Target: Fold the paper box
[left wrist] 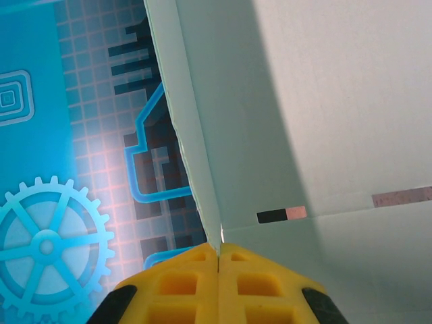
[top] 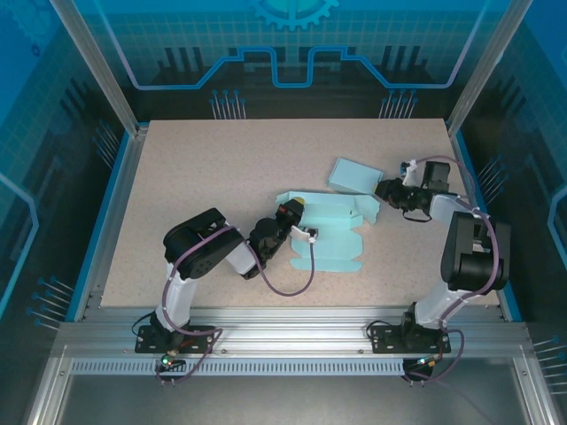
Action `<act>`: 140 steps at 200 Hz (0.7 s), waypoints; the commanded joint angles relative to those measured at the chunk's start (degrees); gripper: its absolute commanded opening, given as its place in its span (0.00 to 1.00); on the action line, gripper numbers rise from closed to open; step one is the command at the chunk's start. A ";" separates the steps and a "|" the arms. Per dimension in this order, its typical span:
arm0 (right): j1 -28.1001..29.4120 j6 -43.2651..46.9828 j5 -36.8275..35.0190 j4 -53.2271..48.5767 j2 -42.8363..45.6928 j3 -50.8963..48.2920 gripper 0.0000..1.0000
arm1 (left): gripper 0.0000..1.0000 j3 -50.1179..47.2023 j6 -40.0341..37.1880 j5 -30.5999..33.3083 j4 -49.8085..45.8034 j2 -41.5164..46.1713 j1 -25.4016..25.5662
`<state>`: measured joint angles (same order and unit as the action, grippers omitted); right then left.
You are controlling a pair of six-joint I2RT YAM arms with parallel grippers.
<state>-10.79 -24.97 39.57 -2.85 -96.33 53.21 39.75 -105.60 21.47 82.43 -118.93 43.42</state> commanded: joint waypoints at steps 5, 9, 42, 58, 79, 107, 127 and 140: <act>1.53 0.70 2.39 1.31 -1.74 0.69 0.24 | 0.00 0.71 -1.67 1.63 -2.28 -2.31 0.44; 1.56 0.53 2.43 1.58 -1.89 0.42 0.24 | 0.00 0.77 -1.79 1.81 -2.28 -2.42 0.42; 1.56 -1.91 3.55 4.92 -1.36 -3.20 0.24 | 0.00 1.05 -2.59 2.94 -2.26 -2.87 0.39; 1.57 -4.33 5.49 8.04 -1.04 -5.60 0.24 | 0.00 1.29 -2.97 3.30 -2.28 -2.99 0.42; 1.53 -7.84 8.55 11.99 -0.98 -7.34 0.24 | 0.00 1.60 -3.98 3.66 -2.28 -3.18 0.37; 1.56 -10.82 10.29 15.20 1.40 -9.62 0.25 | 0.00 1.64 -4.61 3.74 -2.27 -3.23 0.39; 1.56 -11.26 10.33 14.90 5.00 -11.19 0.26 | 0.00 1.74 -5.01 3.66 -2.27 -3.10 0.39; 1.58 -11.49 9.94 14.54 7.34 -12.40 0.26 | 0.00 2.02 -5.31 3.66 -2.23 -2.98 0.44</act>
<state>-9.80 -34.57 46.54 12.03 -93.54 43.11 40.75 -109.34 24.71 82.87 -120.40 43.46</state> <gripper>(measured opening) 0.260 0.058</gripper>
